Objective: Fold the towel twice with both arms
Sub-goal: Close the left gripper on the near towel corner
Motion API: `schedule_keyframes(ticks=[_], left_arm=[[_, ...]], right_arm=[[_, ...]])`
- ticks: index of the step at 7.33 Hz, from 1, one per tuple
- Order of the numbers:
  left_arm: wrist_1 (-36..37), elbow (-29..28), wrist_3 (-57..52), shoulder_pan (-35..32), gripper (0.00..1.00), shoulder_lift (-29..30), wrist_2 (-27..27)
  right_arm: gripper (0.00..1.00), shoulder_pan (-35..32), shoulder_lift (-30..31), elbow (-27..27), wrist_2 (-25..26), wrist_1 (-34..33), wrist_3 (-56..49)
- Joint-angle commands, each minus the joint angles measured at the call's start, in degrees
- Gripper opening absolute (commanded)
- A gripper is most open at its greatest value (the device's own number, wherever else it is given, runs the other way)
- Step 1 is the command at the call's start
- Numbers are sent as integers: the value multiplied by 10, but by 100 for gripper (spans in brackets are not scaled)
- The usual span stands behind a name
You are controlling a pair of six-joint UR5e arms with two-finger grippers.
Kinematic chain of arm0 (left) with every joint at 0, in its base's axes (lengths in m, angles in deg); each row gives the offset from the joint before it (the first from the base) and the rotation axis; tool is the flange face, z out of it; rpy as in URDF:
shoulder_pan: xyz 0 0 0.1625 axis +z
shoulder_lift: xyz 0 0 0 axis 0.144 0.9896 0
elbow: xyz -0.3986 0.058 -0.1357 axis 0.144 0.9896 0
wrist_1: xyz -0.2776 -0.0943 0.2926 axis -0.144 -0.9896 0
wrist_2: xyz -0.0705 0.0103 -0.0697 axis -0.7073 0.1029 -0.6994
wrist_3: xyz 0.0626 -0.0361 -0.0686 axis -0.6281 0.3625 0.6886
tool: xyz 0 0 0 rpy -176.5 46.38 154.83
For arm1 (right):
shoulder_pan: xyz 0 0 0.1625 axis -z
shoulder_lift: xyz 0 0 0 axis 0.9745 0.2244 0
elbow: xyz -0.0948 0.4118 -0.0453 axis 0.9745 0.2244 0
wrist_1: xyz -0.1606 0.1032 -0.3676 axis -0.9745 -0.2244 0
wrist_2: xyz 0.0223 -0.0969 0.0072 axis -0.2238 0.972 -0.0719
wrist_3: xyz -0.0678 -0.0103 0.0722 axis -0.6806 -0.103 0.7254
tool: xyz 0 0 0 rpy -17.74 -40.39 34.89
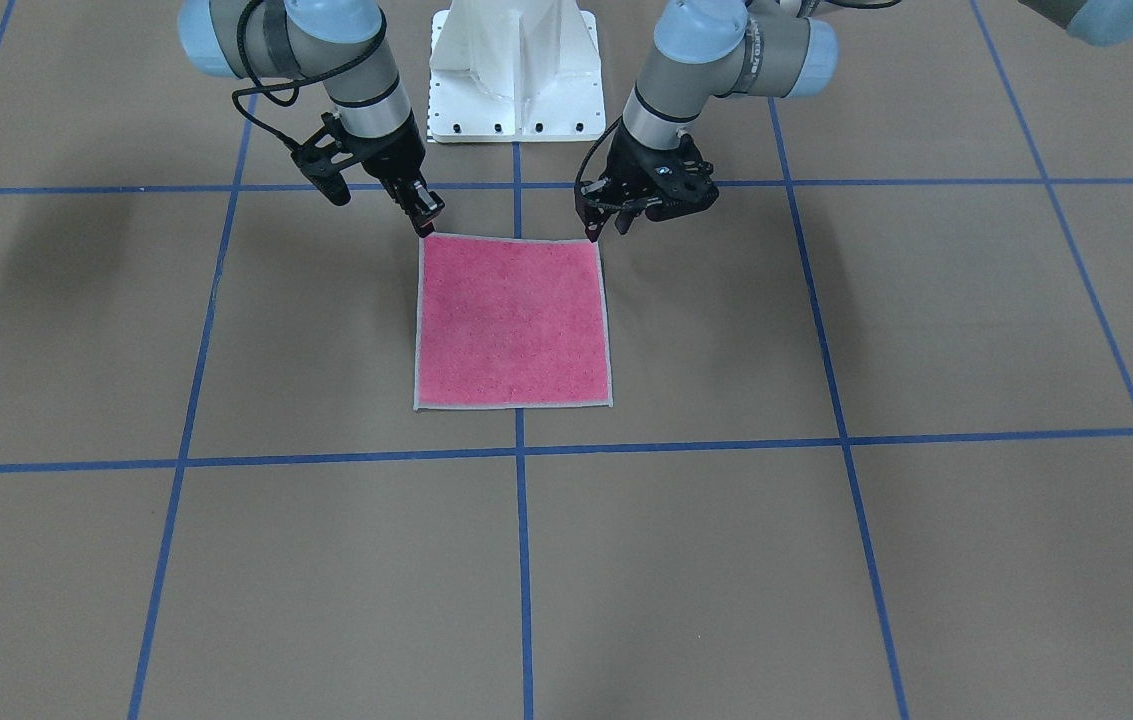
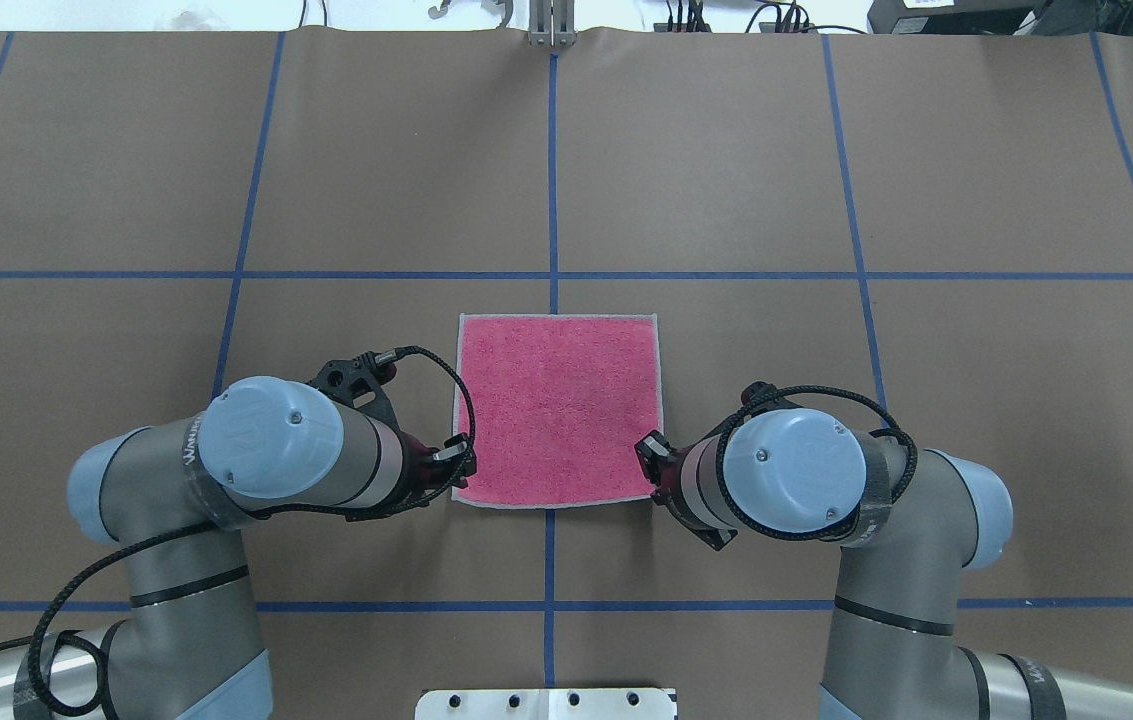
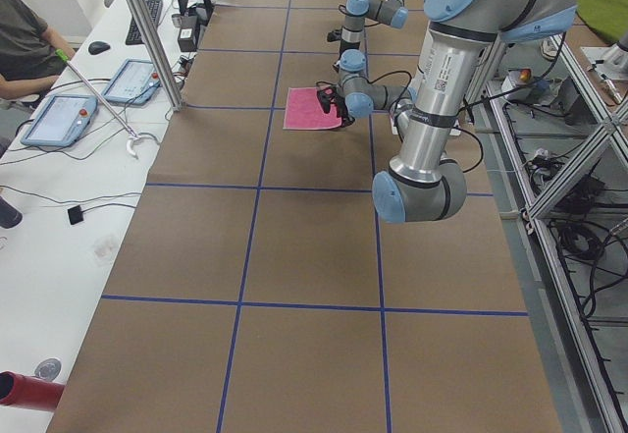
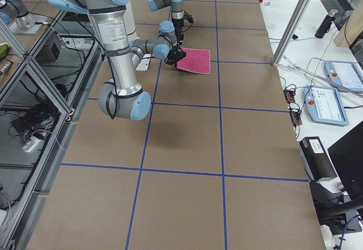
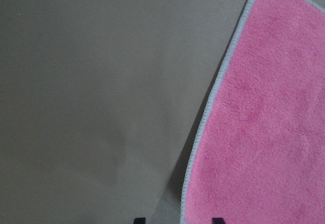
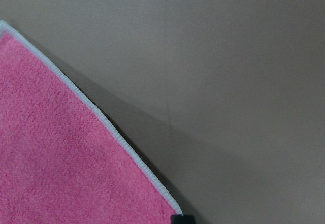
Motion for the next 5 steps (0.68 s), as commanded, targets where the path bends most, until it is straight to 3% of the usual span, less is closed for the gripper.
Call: schedule_keyframes(ticks=[1,5], left_arm=[[0,-10,-1,1,49,6,1],[0,-25,-1,7,47,17,1]], right_arm=[[0,0,0,1,-2,0,0],[0,0,1,1,-3,0,1]])
